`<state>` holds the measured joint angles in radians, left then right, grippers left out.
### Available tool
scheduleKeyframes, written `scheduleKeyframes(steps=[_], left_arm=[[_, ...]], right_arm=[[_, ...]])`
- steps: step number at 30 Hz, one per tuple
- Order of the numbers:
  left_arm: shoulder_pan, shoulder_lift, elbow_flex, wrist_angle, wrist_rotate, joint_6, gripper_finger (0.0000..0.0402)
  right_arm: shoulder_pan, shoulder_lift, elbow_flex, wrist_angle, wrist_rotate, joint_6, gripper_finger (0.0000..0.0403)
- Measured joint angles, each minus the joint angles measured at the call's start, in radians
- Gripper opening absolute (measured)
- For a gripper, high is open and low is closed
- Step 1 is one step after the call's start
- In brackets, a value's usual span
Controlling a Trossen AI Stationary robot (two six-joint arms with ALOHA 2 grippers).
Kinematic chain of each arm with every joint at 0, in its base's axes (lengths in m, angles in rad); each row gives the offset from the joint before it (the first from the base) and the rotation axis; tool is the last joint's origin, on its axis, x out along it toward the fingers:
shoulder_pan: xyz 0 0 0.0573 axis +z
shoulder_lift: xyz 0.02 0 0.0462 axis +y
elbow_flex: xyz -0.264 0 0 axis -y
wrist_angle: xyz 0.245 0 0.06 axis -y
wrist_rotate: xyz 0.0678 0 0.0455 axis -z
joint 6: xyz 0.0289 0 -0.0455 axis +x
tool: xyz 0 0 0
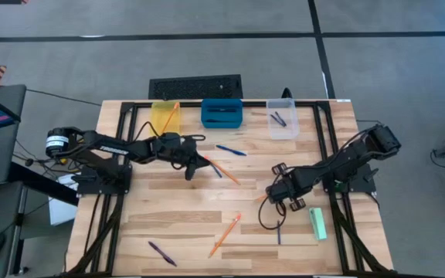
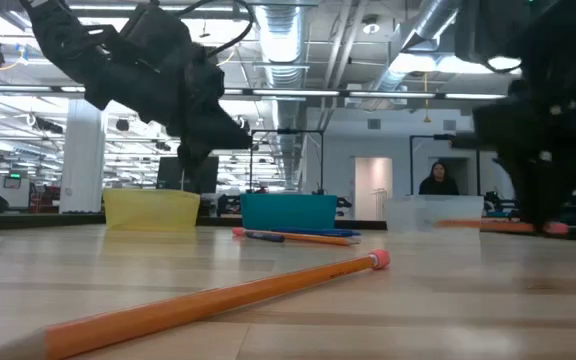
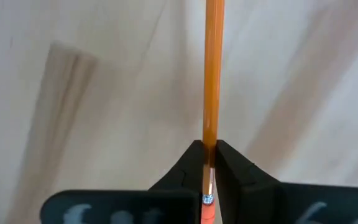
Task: Sort crayons/erasers/pens/pencils in bins
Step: Put the orange pencil into the transparent yellow bin
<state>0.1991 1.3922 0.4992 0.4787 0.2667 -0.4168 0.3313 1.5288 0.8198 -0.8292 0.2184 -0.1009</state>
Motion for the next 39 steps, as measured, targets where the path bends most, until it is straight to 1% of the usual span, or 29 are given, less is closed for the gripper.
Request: scheduleKeyframes(steps=[2,6,8,12,16,21,23,25,27,32,34,39], left_arm=[[0.002,0.000,0.012,0.000,0.024,-0.038,0.0057],[0.002,0.000,0.036,0.000,0.025,-0.125,0.0099],[0.002,0.000,0.047,-0.001,0.025,-0.174,0.0118],[0.002,0.000,0.065,-0.001,0.043,-0.261,0.0147],[0.002,0.000,0.078,0.004,0.069,-0.311,0.0159],[-0.006,0.000,0.108,0.009,0.092,-0.329,0.0160],[-0.013,0.000,0.124,0.010,0.095,-0.329,0.0160],[-0.022,0.000,0.139,0.010,0.095,-0.329,0.0160],[-0.031,0.000,0.147,0.011,0.095,-0.329,0.0160],[-0.043,0.019,0.152,-0.007,0.097,-0.345,0.0160],[-0.043,0.048,0.155,0.013,0.095,-0.356,0.0160],[-0.043,0.112,0.167,0.006,0.118,-0.381,0.0160]], right_arm=[[-0.007,0.000,0.036,-0.006,0.058,-0.060,0.0036],[-0.023,0.000,0.114,-0.010,0.190,-0.213,0.0034],[-0.031,-0.001,0.150,0.016,0.258,-0.304,0.0034],[-0.044,-0.001,0.194,0.130,0.384,-0.512,0.0035],[-0.055,-0.002,0.203,0.320,0.471,-0.749,0.0035],[-0.082,-0.002,0.203,0.539,0.490,-0.996,0.0034],[-0.095,0.014,0.204,0.630,0.496,-1.085,0.0034],[-0.106,0.021,0.203,0.679,0.497,-1.165,0.0035],[-0.117,0.052,0.207,0.769,0.504,-1.241,0.0035],[-0.132,0.119,0.203,0.890,0.544,-1.373,0.0030],[-0.132,0.133,0.204,0.940,0.550,-1.411,0.0029],[-0.130,0.147,0.203,0.996,0.545,-1.446,0.0029]])
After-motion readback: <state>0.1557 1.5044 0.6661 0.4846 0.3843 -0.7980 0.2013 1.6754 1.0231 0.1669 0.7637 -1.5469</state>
